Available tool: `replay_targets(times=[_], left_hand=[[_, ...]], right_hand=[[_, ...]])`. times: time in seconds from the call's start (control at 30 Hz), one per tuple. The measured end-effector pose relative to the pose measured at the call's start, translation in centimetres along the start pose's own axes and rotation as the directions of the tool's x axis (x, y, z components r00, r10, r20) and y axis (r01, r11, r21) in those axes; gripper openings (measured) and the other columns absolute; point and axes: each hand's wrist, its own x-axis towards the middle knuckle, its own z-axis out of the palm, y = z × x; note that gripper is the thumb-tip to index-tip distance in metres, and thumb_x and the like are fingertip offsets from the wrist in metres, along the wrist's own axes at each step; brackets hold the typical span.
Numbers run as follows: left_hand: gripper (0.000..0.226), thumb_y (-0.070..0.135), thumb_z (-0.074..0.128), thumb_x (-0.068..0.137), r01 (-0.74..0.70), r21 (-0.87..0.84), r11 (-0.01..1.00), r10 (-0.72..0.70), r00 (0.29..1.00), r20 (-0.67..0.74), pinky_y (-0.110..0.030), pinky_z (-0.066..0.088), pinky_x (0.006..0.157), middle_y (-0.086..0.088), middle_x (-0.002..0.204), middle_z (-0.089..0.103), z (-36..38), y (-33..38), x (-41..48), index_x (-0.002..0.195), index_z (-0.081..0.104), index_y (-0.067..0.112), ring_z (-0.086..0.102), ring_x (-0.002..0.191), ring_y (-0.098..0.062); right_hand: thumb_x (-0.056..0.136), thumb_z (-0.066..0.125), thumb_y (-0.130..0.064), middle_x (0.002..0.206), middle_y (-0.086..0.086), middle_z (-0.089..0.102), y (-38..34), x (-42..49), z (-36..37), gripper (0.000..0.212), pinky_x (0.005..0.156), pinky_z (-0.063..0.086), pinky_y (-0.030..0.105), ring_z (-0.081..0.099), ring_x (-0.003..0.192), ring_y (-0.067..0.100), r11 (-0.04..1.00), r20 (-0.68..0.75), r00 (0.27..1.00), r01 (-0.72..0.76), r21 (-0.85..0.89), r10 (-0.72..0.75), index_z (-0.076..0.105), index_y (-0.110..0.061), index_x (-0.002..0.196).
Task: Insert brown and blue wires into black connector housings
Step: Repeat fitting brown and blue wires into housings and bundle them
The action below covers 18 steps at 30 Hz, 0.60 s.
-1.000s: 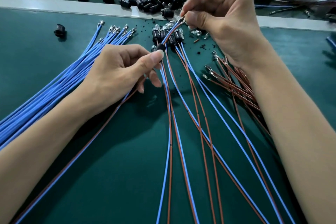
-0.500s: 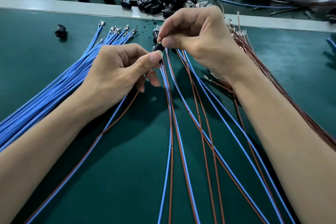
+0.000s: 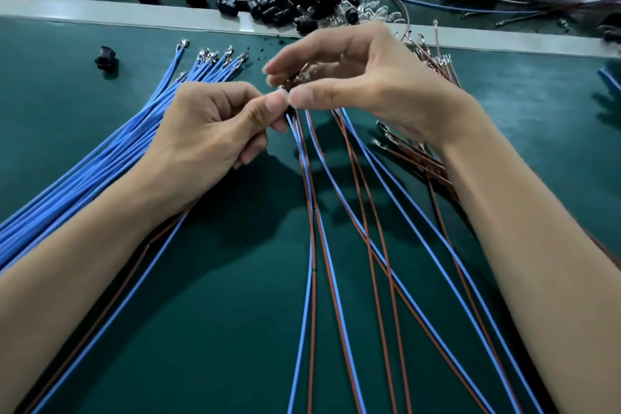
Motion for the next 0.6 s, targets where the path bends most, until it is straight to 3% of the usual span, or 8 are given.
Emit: replay_targets(times=[0.17, 0.47, 0.6], left_hand=[[0.034, 0.044, 0.053, 0.087, 0.007, 0.014, 1.000, -0.007, 1.000, 0.013, -0.010, 0.025, 0.041, 0.010, 0.037, 0.043, -0.17, -0.20, 0.30, 0.064, 0.061, 0.020, 0.032, 0.036, -0.002], [0.040, 0.041, 0.048, 0.091, 0.001, 0.045, 0.999, -0.006, 0.994, 0.105, -0.014, 0.025, 0.041, 0.002, 0.046, 0.043, -0.55, -0.45, 0.59, 0.062, 0.055, 0.014, 0.032, 0.038, -0.005], [0.044, 0.035, 0.044, 0.094, -0.016, 0.058, 0.998, 0.007, 0.989, 0.148, -0.018, 0.024, 0.041, 0.009, 0.047, 0.037, -0.55, -0.39, 0.58, 0.058, 0.045, 0.009, 0.029, 0.042, -0.008]], right_hand=[[0.077, 0.075, -0.004, 0.088, 0.013, 0.073, -0.47, 0.34, 0.53, 0.023, 0.082, 0.058, 0.038, 0.071, 0.083, 0.026, 0.995, 0.050, 0.998, -0.018, -0.096, 0.023, 0.068, -0.004, 0.099], [0.082, 0.068, 0.001, 0.082, 0.017, 0.071, -0.59, 0.82, 0.67, 0.010, 0.063, 0.054, 0.022, 0.071, 0.069, 0.018, 0.989, 0.109, 0.989, -0.092, -0.114, 0.104, 0.060, -0.004, 0.086], [0.083, 0.067, 0.002, 0.076, 0.014, 0.068, -0.34, 0.61, 0.61, 0.011, 0.061, 0.053, 0.022, 0.067, 0.064, 0.017, 0.995, 0.098, 0.992, -0.077, -0.070, 0.083, 0.057, -0.005, 0.082]])
